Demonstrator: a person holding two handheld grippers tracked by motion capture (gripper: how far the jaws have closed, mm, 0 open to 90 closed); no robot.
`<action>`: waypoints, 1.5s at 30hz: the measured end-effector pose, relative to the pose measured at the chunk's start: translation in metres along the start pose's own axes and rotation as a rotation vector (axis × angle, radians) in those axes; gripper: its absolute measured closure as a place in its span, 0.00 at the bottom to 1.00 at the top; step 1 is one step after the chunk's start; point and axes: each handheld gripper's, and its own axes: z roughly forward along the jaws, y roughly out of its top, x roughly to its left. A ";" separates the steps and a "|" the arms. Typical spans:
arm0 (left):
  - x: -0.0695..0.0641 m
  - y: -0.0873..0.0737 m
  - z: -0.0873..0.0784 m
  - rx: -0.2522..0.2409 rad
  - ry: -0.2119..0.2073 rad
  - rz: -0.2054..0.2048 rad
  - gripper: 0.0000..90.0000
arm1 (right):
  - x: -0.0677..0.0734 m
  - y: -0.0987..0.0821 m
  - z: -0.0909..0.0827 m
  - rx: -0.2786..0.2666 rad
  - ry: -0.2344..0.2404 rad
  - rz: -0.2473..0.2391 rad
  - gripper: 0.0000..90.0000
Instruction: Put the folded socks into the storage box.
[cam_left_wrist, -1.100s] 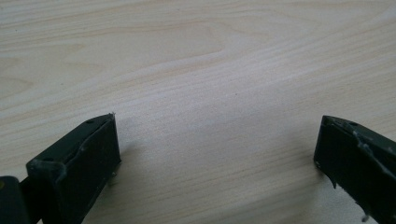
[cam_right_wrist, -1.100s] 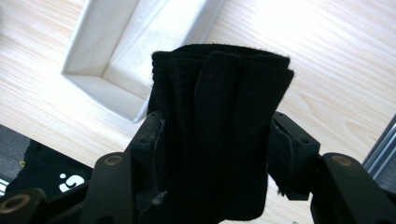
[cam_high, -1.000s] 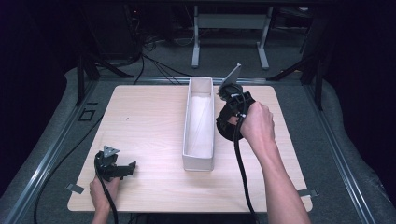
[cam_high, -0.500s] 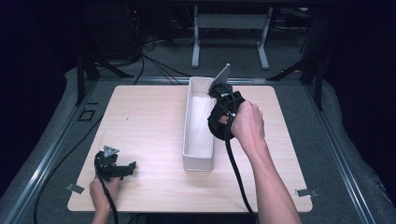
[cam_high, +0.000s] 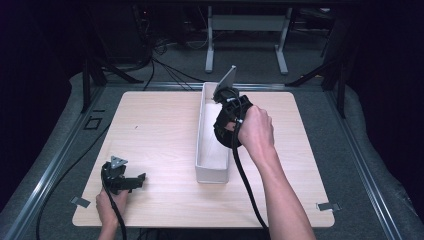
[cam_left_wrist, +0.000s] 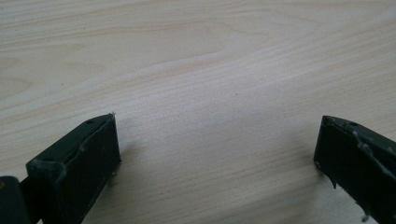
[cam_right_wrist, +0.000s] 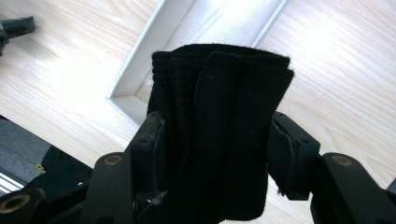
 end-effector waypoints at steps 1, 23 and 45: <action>0.000 0.000 0.000 0.000 0.000 0.000 0.00 | 0.001 0.001 -0.001 -0.001 0.001 -0.011 0.49; 0.000 0.000 0.000 -0.001 0.000 -0.001 0.00 | 0.021 0.015 0.017 0.008 0.035 -0.022 0.49; 0.000 0.000 0.000 -0.002 0.001 -0.001 0.00 | 0.031 0.019 0.052 0.021 0.062 0.023 0.49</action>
